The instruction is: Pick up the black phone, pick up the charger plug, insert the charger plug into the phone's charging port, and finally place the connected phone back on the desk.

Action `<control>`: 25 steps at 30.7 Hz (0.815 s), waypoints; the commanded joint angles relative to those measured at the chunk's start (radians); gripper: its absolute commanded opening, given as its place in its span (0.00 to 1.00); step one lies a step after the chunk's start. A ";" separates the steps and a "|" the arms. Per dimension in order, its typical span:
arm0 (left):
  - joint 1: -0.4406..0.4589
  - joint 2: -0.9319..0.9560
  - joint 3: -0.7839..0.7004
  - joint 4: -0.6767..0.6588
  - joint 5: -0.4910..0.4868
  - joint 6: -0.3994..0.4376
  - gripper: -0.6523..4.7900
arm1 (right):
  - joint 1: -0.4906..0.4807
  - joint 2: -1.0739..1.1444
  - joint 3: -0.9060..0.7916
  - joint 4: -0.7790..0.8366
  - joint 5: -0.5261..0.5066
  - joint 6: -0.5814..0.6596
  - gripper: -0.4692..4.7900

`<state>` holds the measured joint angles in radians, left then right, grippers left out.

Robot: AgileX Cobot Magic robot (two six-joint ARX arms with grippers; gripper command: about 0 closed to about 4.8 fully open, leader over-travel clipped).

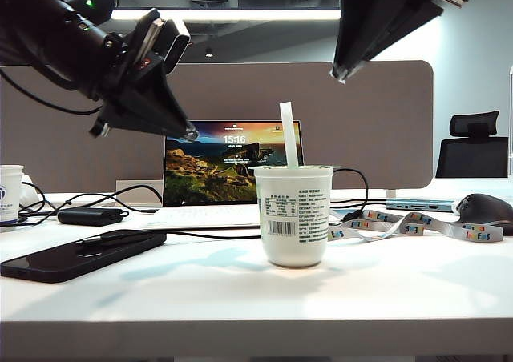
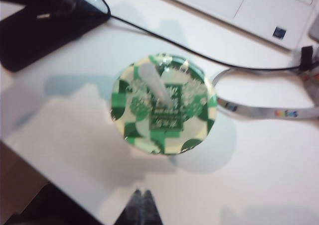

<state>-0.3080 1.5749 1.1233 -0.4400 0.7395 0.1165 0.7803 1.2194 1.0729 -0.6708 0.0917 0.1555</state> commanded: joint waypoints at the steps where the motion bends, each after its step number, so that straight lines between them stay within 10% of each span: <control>1: -0.003 -0.002 0.002 0.056 -0.021 -0.029 0.11 | 0.007 -0.001 -0.033 0.088 -0.109 -0.002 0.08; 9: 0.015 -0.003 0.002 0.027 -0.133 -0.040 0.11 | 0.106 0.034 -0.166 0.432 -0.113 0.012 0.08; 25: 0.280 -0.002 0.002 -0.037 -0.039 -0.007 0.11 | 0.221 0.290 -0.168 0.789 -0.051 0.058 0.08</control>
<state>-0.0471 1.5749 1.1233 -0.4690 0.6914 0.0898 0.9859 1.4937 0.9012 0.0696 -0.0059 0.2119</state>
